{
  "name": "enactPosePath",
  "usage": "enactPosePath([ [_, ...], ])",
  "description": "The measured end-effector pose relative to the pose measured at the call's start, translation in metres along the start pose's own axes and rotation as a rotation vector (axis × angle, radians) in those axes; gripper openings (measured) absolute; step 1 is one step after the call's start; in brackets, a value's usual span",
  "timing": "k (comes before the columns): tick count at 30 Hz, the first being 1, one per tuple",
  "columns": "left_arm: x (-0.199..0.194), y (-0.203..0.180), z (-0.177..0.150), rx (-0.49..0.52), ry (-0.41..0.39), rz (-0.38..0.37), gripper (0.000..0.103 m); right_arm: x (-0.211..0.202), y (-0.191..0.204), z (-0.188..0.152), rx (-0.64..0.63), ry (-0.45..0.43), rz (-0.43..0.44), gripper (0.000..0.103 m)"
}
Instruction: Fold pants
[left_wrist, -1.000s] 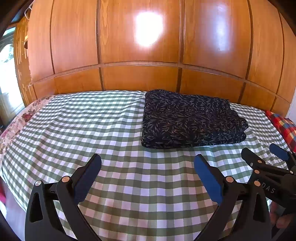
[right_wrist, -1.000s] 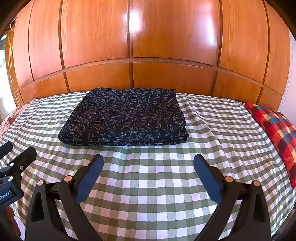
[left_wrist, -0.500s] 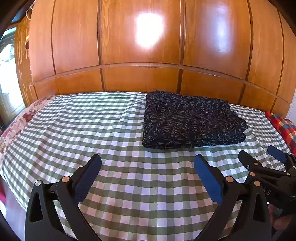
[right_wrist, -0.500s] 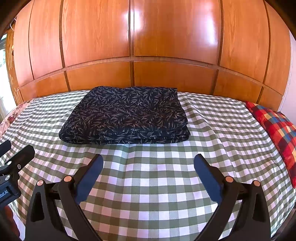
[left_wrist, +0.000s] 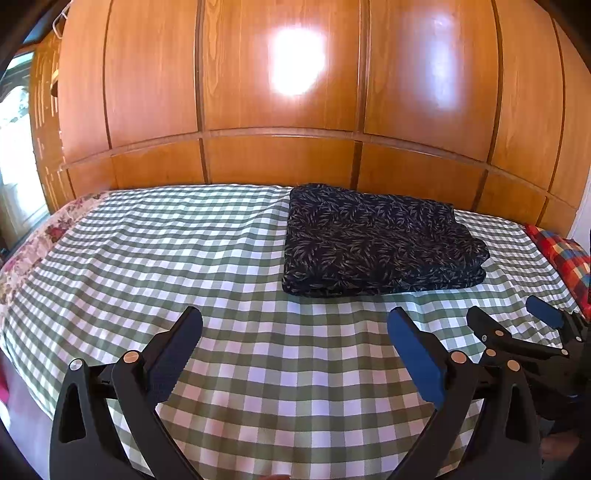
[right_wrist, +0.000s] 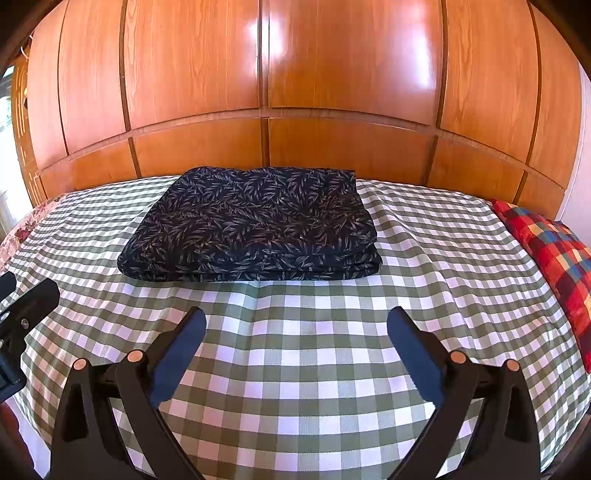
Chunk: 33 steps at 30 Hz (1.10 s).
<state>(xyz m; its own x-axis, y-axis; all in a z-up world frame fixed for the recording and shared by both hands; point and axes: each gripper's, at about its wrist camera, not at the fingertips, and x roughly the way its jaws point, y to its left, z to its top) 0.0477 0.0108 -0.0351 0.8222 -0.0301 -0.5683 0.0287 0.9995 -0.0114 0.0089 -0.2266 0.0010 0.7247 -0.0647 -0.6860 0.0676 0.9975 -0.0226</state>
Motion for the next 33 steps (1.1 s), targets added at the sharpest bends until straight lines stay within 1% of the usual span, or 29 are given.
enactPosePath([
  [4, 0.002, -0.001, -0.003, 0.002, 0.004, -0.027, 0.099, 0.001, 0.000, -0.001, -0.001, 0.004, 0.001, 0.098],
  [7, 0.008, -0.001, -0.005, 0.012, 0.019, -0.020, 0.099, 0.003, 0.000, -0.003, -0.002, 0.010, -0.002, 0.098],
  [9, 0.016, 0.001, -0.007, 0.007, 0.039, -0.012, 0.099, 0.006, -0.003, -0.003, -0.002, 0.016, -0.002, 0.098],
  [11, 0.029, 0.004, -0.010, 0.004, 0.077, -0.002, 0.099, 0.008, -0.010, -0.003, -0.003, 0.020, -0.017, 0.098],
  [13, 0.042, 0.008, -0.014, -0.006, 0.120, -0.009, 0.099, 0.014, -0.021, -0.003, 0.011, 0.037, -0.037, 0.099],
  [15, 0.058, 0.012, -0.018, -0.006, 0.166, -0.001, 0.099, 0.022, -0.041, -0.003, 0.044, 0.065, -0.064, 0.099],
  [17, 0.075, 0.020, -0.021, -0.020, 0.200, 0.008, 0.099, 0.033, -0.063, -0.002, 0.065, 0.091, -0.111, 0.099],
  [19, 0.088, 0.025, -0.022, -0.029, 0.224, 0.018, 0.099, 0.047, -0.080, -0.002, 0.065, 0.120, -0.143, 0.099],
  [22, 0.110, 0.033, -0.023, -0.042, 0.252, 0.029, 0.099, 0.073, -0.110, -0.003, 0.057, 0.165, -0.225, 0.099],
  [24, 0.127, 0.038, -0.025, -0.038, 0.290, 0.031, 0.099, 0.086, -0.124, -0.005, 0.076, 0.201, -0.218, 0.101],
  [25, 0.134, 0.042, -0.025, -0.053, 0.301, 0.018, 0.099, 0.093, -0.129, -0.006, 0.085, 0.220, -0.198, 0.101],
  [27, 0.138, 0.043, -0.023, -0.052, 0.296, 0.020, 0.100, 0.104, -0.140, -0.009, 0.125, 0.256, -0.140, 0.101],
  [30, 0.140, 0.037, -0.024, -0.017, 0.295, 0.047, 0.100, 0.105, -0.146, -0.011, 0.154, 0.256, -0.117, 0.101],
  [33, 0.138, 0.038, -0.025, -0.023, 0.286, 0.041, 0.100, 0.103, -0.147, -0.012, 0.152, 0.254, -0.118, 0.101],
])
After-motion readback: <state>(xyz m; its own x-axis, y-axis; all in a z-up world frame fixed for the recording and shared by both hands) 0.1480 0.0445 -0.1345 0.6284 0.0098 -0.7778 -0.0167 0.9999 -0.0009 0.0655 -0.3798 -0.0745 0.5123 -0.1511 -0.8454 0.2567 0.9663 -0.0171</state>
